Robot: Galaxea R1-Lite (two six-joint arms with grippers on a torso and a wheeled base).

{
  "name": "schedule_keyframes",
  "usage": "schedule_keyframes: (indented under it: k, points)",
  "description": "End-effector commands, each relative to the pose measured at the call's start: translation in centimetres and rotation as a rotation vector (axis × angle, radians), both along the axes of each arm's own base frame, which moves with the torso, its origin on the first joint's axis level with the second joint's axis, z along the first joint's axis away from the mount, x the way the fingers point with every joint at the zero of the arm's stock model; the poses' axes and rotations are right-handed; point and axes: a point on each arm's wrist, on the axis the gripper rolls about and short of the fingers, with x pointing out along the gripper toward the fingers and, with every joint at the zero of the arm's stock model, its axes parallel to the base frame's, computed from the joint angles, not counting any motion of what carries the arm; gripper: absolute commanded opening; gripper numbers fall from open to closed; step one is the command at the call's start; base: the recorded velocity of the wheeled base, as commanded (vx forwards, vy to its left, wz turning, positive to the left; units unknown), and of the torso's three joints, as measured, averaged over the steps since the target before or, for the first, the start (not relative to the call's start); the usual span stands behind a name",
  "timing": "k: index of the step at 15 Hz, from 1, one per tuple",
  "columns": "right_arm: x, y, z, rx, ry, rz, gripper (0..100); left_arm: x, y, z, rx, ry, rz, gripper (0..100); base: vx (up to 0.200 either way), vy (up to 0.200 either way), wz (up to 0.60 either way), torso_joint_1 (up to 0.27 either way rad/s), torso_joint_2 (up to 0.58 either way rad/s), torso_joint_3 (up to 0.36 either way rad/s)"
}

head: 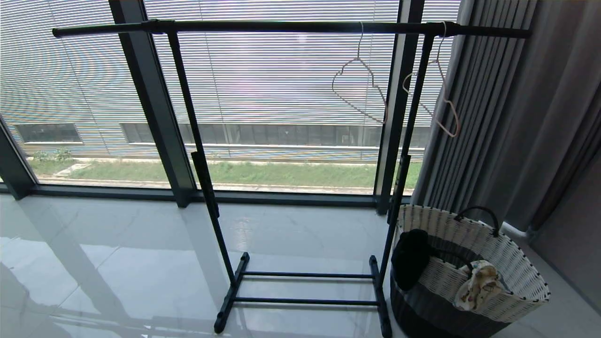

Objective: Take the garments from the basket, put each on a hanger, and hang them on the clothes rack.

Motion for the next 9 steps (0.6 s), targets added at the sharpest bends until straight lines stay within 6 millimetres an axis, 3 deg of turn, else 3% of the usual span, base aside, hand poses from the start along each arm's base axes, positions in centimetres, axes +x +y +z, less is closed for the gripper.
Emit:
schedule_keyframes:
  k: [1,2,9]
  points:
    - [0.00,0.00,0.00,0.000,0.000,0.000,100,0.01,0.00,0.04,-0.001,-0.001,0.001,100,0.000,-0.200,0.00,0.007,0.00,0.007]
    - [0.00,0.00,0.00,0.000,0.000,0.000,100,0.01,0.00,0.04,-0.001,-0.001,0.001,100,0.000,-0.200,0.00,-0.007,0.00,0.007]
    - [0.00,0.00,0.00,0.001,0.000,0.000,100,-0.01,0.00,0.04,-0.009,-0.003,0.002,100,0.000,0.000,0.00,0.000,0.00,0.000]
